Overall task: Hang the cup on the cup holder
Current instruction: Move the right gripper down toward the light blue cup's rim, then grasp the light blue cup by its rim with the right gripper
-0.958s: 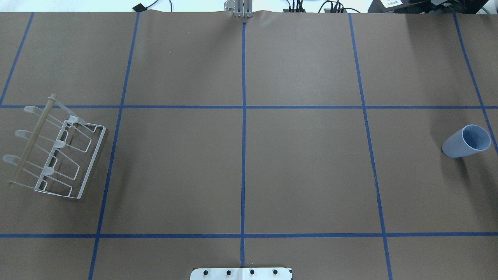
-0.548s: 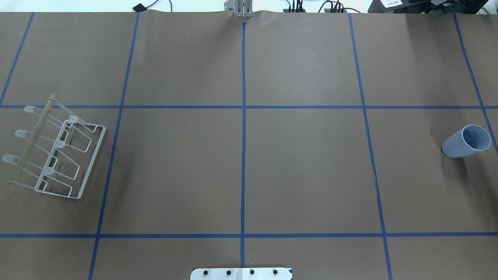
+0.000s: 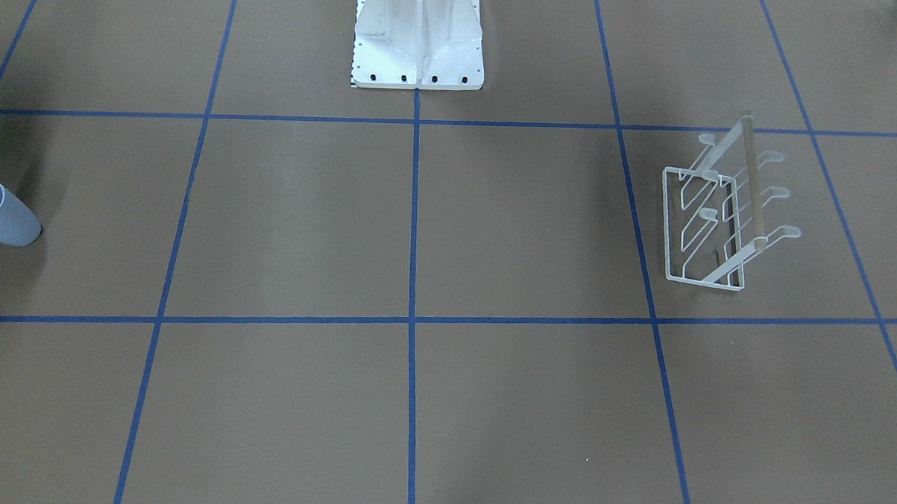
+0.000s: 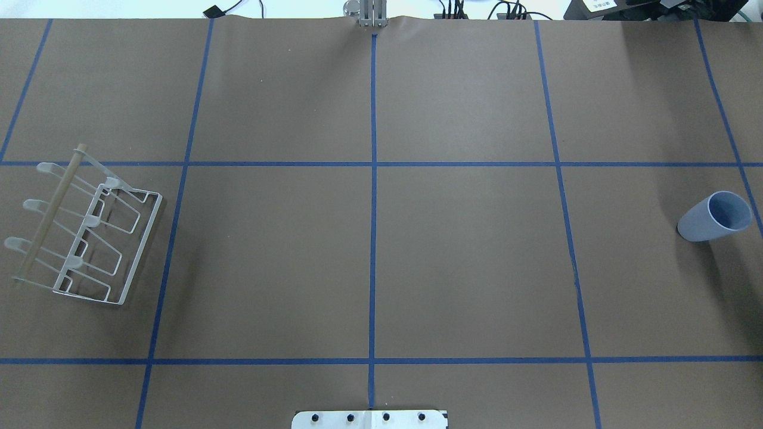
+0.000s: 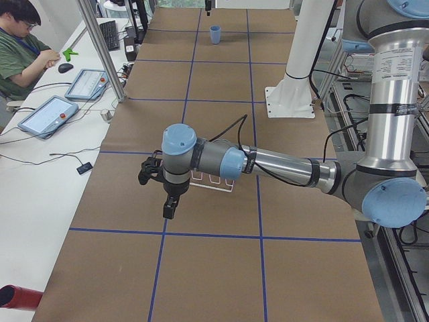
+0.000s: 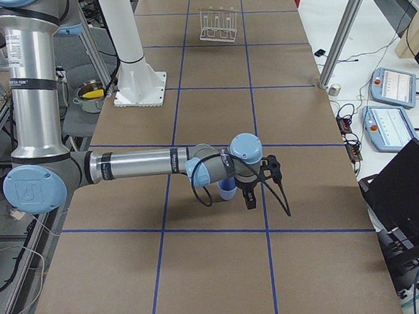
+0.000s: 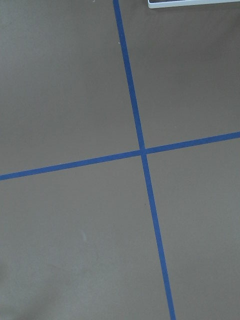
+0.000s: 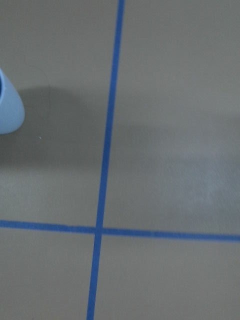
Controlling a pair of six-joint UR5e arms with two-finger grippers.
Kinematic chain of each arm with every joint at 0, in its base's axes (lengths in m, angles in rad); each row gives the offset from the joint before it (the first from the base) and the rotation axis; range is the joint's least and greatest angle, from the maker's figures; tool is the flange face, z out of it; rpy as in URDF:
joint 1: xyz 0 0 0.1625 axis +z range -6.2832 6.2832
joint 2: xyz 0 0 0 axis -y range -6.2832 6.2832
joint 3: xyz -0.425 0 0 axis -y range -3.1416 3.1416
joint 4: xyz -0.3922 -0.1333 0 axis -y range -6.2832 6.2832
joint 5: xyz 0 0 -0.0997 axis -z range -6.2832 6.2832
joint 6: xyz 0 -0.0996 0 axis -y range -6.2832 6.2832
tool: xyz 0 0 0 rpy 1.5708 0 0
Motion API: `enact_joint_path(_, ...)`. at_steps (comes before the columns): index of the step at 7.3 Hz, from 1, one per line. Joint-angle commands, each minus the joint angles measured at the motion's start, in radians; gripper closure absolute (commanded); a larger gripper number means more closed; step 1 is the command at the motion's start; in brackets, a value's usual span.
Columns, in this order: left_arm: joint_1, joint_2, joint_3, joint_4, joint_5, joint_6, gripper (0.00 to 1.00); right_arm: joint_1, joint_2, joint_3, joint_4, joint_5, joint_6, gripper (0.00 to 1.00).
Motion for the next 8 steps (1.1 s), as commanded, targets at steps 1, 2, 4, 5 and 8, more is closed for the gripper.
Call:
enact_joint_path(1, 0.001, 0.002, 0.002, 0.002, 0.003, -0.002, 0.01, -0.038, -0.006, -0.016, 0.043, 0.011, -0.01, 0.0)
enact_joint_path(2, 0.001, 0.002, 0.003, 0.002, 0.003, -0.002, 0.01, -0.055, -0.003, -0.017, 0.042, 0.012, -0.011, 0.0)
enact_joint_path(4, 0.001, 0.002, 0.005, 0.002, 0.003, -0.001, 0.01, -0.1, 0.0, -0.023, 0.036, 0.009, -0.005, 0.0)
enact_joint_path(5, 0.001, 0.002, 0.003, 0.004, 0.003, -0.001, 0.01, -0.113, 0.0, -0.045, 0.036, 0.005, -0.007, 0.0)
enact_joint_path(8, 0.001, -0.001, 0.003, 0.004, 0.002, -0.001, 0.01, -0.138, -0.007, -0.065, 0.036, 0.009, -0.013, 0.0)
